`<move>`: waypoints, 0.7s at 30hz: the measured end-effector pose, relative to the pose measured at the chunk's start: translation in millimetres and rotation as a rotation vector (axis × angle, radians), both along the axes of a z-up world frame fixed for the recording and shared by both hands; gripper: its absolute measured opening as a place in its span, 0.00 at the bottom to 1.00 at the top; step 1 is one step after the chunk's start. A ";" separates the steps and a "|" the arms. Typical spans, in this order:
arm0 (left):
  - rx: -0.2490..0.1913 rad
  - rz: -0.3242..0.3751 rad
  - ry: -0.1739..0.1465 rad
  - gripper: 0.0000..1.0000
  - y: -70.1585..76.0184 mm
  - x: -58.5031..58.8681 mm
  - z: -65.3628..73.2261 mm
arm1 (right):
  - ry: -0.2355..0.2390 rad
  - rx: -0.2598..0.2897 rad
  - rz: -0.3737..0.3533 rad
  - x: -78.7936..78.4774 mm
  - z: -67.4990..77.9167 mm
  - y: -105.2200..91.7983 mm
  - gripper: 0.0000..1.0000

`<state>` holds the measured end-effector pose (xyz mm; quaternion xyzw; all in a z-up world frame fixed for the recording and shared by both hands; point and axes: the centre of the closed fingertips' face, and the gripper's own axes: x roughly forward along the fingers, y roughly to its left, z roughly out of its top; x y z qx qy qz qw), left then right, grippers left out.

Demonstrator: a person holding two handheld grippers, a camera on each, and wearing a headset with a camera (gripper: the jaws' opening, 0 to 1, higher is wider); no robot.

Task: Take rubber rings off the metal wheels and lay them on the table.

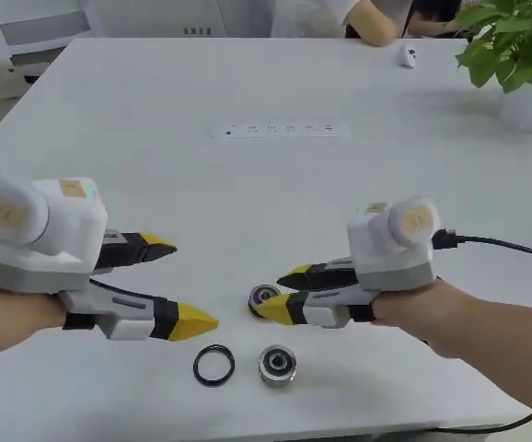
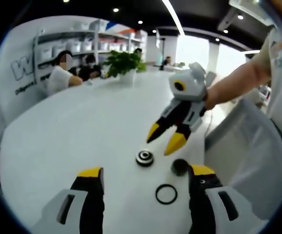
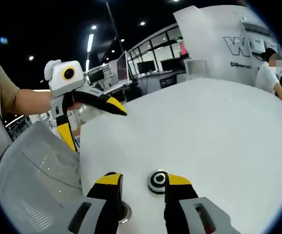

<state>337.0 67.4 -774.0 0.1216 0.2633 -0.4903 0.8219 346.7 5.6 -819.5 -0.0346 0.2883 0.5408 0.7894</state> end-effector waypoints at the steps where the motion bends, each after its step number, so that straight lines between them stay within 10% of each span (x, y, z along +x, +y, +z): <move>1: 0.004 -0.003 0.002 0.71 -0.9 1.1 -1.3 | 0.002 -0.001 -0.003 0.5 -1.0 -1.2 0.32; 21: 0.048 -0.041 0.055 0.58 -31.3 17.6 -38.2 | -0.029 -0.079 -0.021 9.0 -33.1 -15.2 0.27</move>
